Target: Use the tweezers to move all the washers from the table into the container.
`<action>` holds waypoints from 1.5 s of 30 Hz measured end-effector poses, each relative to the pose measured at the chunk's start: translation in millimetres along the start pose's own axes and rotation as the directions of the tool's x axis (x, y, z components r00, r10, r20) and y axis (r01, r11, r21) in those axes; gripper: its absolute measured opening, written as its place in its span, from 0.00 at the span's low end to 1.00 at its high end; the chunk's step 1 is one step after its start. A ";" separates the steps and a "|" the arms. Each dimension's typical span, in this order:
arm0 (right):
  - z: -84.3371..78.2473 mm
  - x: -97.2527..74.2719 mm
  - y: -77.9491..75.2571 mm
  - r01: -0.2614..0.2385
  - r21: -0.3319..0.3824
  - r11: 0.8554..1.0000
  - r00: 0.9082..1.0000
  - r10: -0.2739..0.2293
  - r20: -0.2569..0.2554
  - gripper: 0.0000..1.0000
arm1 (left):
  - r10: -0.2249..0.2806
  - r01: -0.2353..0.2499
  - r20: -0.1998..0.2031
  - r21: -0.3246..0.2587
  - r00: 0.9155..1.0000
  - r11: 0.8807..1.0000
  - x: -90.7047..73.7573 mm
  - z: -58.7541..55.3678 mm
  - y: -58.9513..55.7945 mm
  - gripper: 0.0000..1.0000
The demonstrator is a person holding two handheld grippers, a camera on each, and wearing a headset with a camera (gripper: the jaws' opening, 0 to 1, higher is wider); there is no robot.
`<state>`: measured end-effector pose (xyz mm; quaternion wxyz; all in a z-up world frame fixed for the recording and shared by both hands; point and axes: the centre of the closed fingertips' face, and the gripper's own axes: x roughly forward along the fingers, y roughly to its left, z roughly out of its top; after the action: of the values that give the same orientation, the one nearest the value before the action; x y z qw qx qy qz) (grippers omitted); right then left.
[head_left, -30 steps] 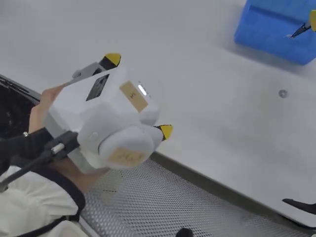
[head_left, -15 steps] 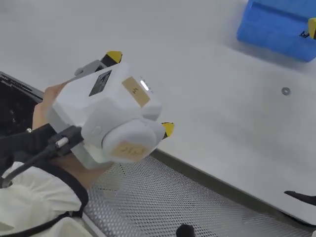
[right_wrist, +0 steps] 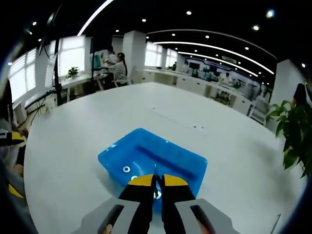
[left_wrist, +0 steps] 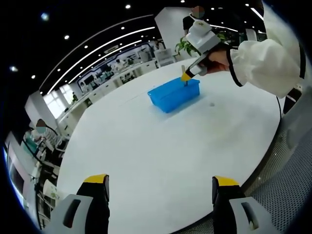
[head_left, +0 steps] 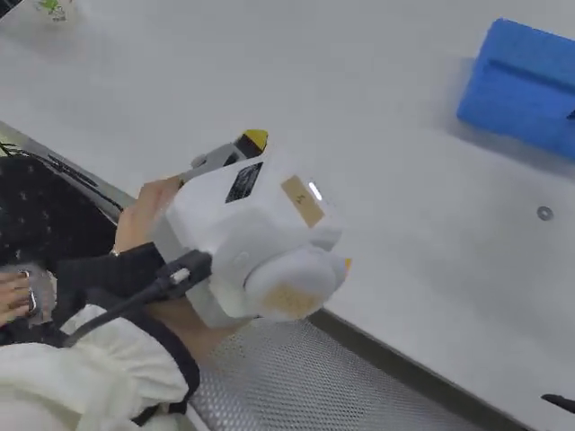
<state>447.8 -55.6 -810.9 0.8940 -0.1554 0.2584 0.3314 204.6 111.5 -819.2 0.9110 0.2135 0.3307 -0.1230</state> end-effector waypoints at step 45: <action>-1.1 7.9 -25.9 0.181 0.199 0.963 0.983 -0.170 -0.071 0.01 | -0.080 0.080 0.036 -0.004 0.996 0.997 -1.5 4.6 -9.9 0.84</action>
<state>470.0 -71.0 -813.4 0.9239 -0.0935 0.3001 0.2181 202.5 100.8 -818.1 0.9117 0.1954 0.3230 -0.1623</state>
